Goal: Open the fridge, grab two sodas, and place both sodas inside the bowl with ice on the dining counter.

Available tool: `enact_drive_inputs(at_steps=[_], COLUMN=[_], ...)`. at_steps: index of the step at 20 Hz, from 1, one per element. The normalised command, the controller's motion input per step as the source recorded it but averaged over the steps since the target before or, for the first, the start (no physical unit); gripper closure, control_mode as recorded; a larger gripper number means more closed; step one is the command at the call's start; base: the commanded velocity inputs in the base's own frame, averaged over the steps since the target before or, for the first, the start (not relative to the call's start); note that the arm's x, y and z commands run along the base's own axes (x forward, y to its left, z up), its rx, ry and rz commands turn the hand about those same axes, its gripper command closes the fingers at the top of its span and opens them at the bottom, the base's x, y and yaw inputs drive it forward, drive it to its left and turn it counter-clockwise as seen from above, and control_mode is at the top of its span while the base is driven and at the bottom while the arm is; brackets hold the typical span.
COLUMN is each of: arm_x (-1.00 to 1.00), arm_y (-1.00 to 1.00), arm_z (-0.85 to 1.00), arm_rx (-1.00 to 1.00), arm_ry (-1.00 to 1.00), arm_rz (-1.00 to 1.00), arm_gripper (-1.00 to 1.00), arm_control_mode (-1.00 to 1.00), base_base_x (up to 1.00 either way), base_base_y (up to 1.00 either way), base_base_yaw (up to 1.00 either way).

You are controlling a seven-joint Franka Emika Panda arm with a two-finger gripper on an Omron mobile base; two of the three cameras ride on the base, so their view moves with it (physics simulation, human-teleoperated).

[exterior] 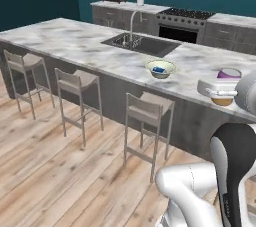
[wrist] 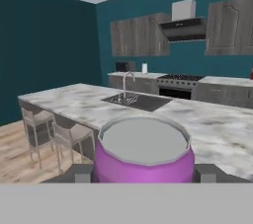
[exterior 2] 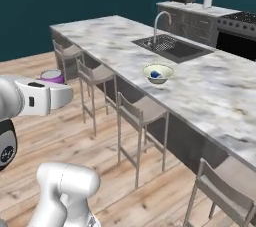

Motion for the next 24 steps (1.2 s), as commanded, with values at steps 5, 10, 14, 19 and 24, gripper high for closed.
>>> enact_drive_inputs(at_steps=[5,10,14,19,24], arm_x=[0.0,0.0,0.0,0.0,0.0], arm_y=[0.0,0.0,0.0,0.0,0.0], arm_z=[0.0,0.0,0.0,0.0,0.0], arm_rx=[0.0,0.0,0.0,0.0,0.0], arm_ry=[0.0,0.0,0.0,0.0,0.0], arm_rz=[0.0,0.0,0.0,0.0,0.0], arm_gripper=[1.0,1.0,1.0,1.0,1.0], arm_control_mode=[1.0,1.0,1.0,1.0,1.0], base_base_x=[0.68,0.69,0.72,0.77,0.83], base_base_y=[0.61,0.61,0.61,0.6,0.6], base_base_yaw=[-0.46,-0.46,-0.45,-0.44,-0.42])
